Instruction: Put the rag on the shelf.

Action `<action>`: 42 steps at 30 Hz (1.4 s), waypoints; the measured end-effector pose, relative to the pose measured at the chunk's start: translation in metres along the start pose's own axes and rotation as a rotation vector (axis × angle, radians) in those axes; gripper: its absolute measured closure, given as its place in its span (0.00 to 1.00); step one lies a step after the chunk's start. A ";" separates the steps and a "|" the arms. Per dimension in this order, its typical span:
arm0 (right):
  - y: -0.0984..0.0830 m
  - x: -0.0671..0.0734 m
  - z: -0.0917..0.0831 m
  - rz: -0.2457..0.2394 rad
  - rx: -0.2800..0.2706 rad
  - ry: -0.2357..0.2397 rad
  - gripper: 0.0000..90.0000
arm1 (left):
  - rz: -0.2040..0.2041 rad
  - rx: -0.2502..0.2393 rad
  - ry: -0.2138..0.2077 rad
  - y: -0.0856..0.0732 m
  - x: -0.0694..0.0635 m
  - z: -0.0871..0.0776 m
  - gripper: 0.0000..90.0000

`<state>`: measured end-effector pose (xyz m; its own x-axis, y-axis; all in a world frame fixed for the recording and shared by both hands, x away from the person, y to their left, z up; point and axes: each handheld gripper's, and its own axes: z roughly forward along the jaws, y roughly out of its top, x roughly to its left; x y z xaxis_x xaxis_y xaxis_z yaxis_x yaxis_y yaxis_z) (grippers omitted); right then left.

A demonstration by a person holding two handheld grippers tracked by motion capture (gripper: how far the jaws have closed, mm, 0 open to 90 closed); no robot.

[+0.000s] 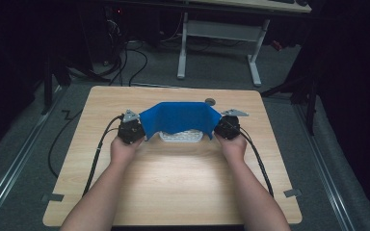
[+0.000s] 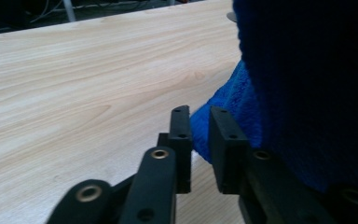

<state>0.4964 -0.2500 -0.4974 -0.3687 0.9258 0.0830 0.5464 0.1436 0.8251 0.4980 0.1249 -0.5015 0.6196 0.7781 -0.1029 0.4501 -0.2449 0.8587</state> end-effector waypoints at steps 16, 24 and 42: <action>0.019 -0.006 -0.031 -0.025 -0.072 -0.031 0.77 | -0.017 -0.061 0.104 0.005 0.011 -0.023 0.66; 0.024 -0.007 -0.044 -0.021 -0.095 -0.049 0.72 | -0.010 -0.078 0.132 0.009 0.016 -0.038 0.64; 0.024 0.000 -0.081 -0.062 -0.152 -0.042 0.66 | 0.005 -0.073 0.149 0.000 0.015 -0.076 0.64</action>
<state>0.4491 -0.2750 -0.4320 -0.3647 0.9311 0.0087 0.4025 0.1491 0.9032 0.4586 0.1808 -0.4647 0.5170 0.8555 -0.0275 0.3958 -0.2105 0.8939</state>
